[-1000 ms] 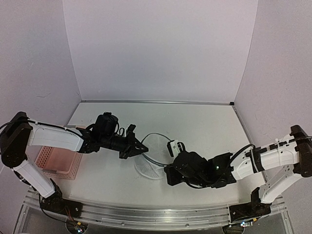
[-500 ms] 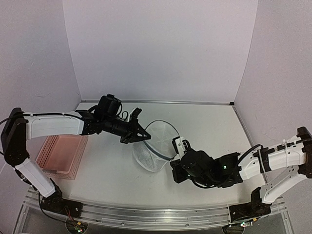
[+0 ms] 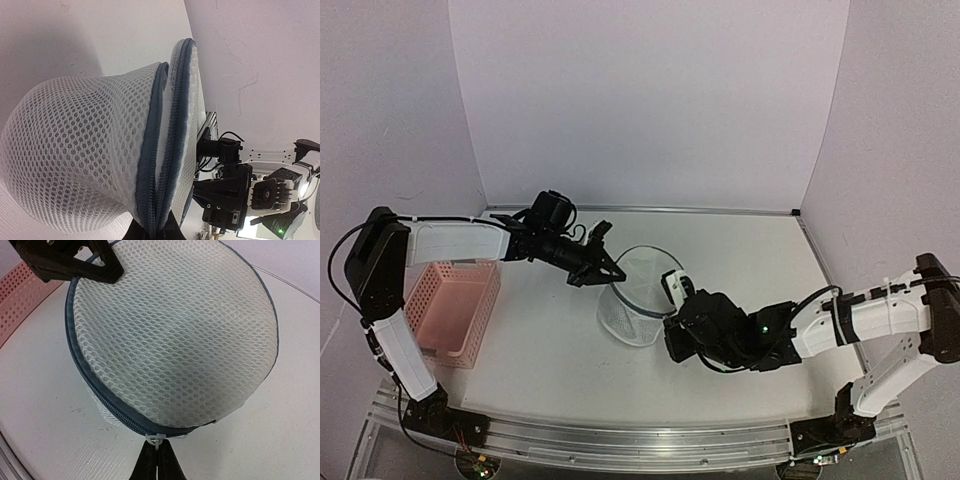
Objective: Unzip the laundry bag and remove the bra
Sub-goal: Unzip the zipper of the laundry bag, then hold the laundry bag at the center of the board.
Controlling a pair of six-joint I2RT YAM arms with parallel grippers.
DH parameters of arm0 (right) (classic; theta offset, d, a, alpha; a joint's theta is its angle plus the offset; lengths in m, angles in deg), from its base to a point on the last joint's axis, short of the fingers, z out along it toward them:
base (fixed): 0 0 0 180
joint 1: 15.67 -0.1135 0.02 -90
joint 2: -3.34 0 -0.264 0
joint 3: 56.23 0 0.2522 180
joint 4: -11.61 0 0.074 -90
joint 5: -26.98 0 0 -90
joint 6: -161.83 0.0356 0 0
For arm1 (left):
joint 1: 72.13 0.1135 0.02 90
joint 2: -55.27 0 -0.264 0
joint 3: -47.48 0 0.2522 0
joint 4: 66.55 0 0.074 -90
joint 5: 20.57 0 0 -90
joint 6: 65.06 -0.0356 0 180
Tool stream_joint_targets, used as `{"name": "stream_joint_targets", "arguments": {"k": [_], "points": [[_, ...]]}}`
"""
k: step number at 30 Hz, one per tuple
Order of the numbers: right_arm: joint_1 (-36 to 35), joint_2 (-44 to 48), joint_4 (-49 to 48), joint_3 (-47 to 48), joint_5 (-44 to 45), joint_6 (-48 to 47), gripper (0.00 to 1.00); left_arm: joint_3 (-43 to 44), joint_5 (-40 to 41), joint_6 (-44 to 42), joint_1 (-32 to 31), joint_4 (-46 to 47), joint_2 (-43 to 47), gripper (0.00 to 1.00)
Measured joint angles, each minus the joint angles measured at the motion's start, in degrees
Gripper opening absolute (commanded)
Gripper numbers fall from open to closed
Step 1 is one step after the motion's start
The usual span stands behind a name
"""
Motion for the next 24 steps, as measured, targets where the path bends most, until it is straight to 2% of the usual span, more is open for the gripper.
{"name": "stream_joint_targets", "arguments": {"k": [4,10,16,21,24], "points": [[0.00,-4.33,-0.55,1.03,-2.51,0.13,0.00,-0.04,-0.59,-1.29,0.96,-0.13,-2.36,0.17],[0.00,-7.02,-1.90,1.60,-5.84,0.66,0.00,-0.92,0.07,-3.19,2.01,-0.81,-3.23,0.47],[-0.42,-9.18,-2.60,4.07,-7.87,1.14,0.00,-2.05,5.25,-4.39,2.99,-5.57,-0.68,0.68],[-0.55,-11.37,-2.84,7.69,-8.90,2.25,0.00,-6.01,7.52,-4.00,3.21,-7.34,7.10,0.78],[-0.55,-13.70,-2.86,10.69,-9.51,3.17,0.00,-8.26,7.74,-3.10,3.19,-7.63,11.93,0.80]]}}
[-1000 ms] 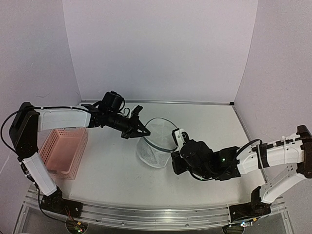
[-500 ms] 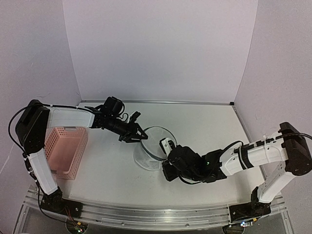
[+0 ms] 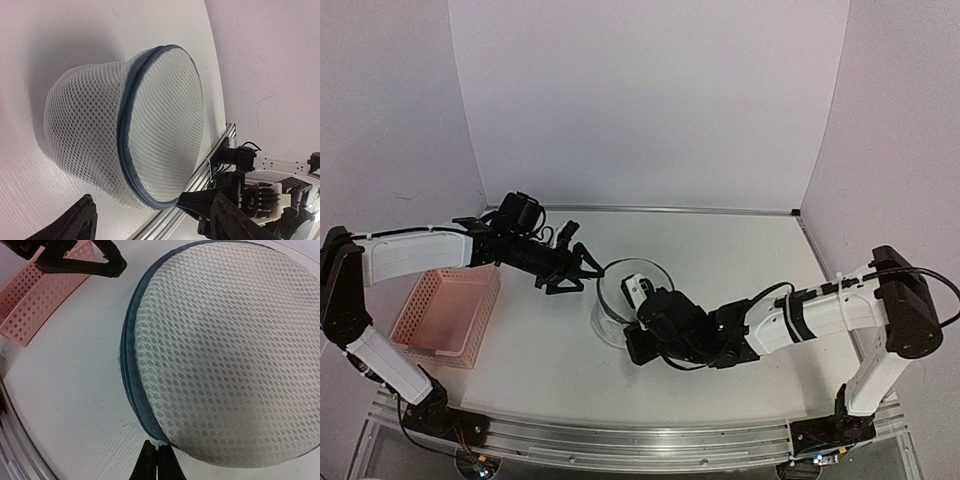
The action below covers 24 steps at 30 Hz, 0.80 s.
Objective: Unzip the laundry bag and remove the bra
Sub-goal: Hold the laundry bag at the center of the board.
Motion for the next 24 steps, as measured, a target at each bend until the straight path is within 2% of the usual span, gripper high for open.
{"name": "stream_joint_targets", "arguments": {"k": [10,15,21,24], "points": [[-0.07,-4.83,0.85,8.04,-0.94,1.81,0.00,-9.57,-0.09,8.15,-3.61,3.50,10.36,0.82],[-0.24,-4.87,1.11,8.79,-1.07,1.99,0.00,-14.45,-0.31,13.90,-4.70,9.44,10.60,0.82],[-0.98,-4.87,1.51,8.79,-1.18,1.86,0.00,-15.06,-0.76,17.90,-6.14,16.26,6.60,0.81],[-1.38,-4.87,1.53,8.79,-1.18,1.68,0.00,-14.71,-1.44,18.67,-6.45,18.16,3.98,0.77]]}}
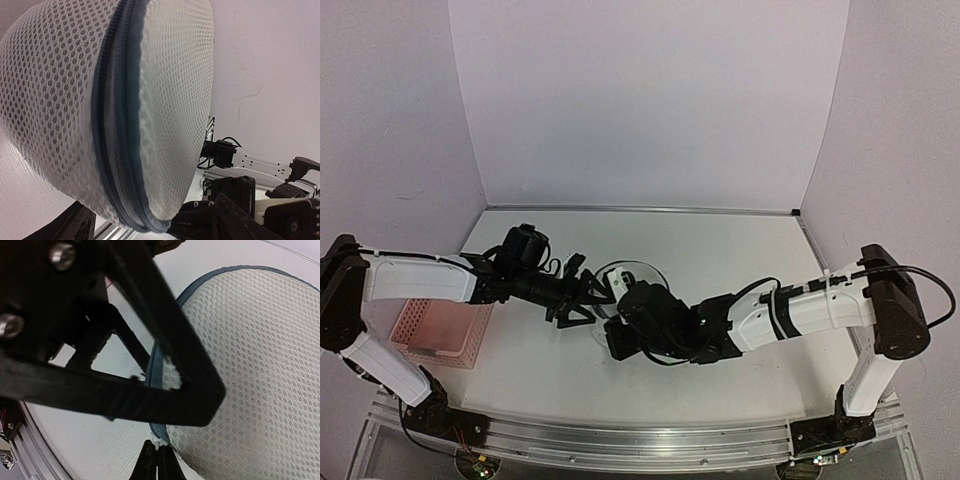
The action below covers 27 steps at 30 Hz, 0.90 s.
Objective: Unzip the laundry bag and remove the bra
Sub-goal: Hold the laundry bag at the center of the board, then unzip the zipper of the laundry bag.
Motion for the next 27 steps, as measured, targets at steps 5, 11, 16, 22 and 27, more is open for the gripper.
{"name": "stream_joint_targets", "arguments": {"k": [5,11,16,22,27], "points": [[-0.68,0.02,-0.02,-0.11,0.50,-0.22,0.00,1.84,-0.85,0.57,-0.24,1.38,-4.26,0.56],[-1.01,0.35,-0.11,-1.33,1.22,-0.37,0.00,2.01,-0.90,0.94,-0.33,2.08,-5.68,0.13],[-1.14,1.22,-0.31,-2.84,1.64,-0.37,0.00,2.10,-1.33,1.09,-0.48,2.58,-5.68,0.00],[-1.14,3.85,-0.94,-5.20,2.03,-0.09,0.00,2.12,-1.81,1.33,-0.90,3.19,-5.68,0.00],[-1.25,6.91,-1.22,-8.74,2.75,0.61,0.00,2.12,-1.81,1.66,-1.18,3.67,-5.66,0.00]]}}
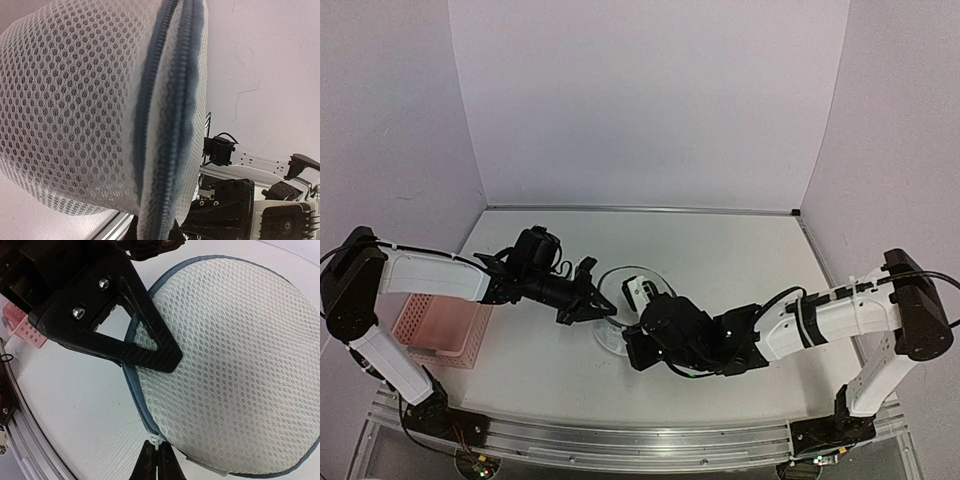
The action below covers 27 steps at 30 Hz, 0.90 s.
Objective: Unzip the laundry bag and remove the bra
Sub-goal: Unzip the zipper of the laundry bag, then pass from the left arm to the right
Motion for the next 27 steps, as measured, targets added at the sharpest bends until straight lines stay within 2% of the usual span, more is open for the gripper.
{"name": "stream_joint_targets", "arguments": {"k": [9,10,16,17,20,27], "points": [[-0.26,1.95,-1.40,-2.56,1.09,1.46,0.00,0.11,-0.17,0.31,-0.70,0.87,0.15,0.00],[-0.26,1.99,-1.40,-2.58,1.09,1.55,0.04,0.11,-0.17,0.42,-0.70,0.85,0.15,0.00],[-0.31,2.91,1.66,-2.93,1.27,1.38,0.44,0.11,0.90,0.42,0.13,0.61,0.20,0.00],[-0.31,3.17,2.19,-2.93,1.14,1.53,0.49,0.11,1.16,0.39,0.35,0.59,0.22,0.00],[-0.28,4.85,3.39,-2.93,0.61,0.28,0.56,0.11,1.60,-0.09,0.63,0.26,0.22,0.00],[-0.26,12.09,5.60,-2.93,-0.15,-2.16,0.66,0.24,0.94,-2.73,0.61,0.15,0.22,0.00]]}}
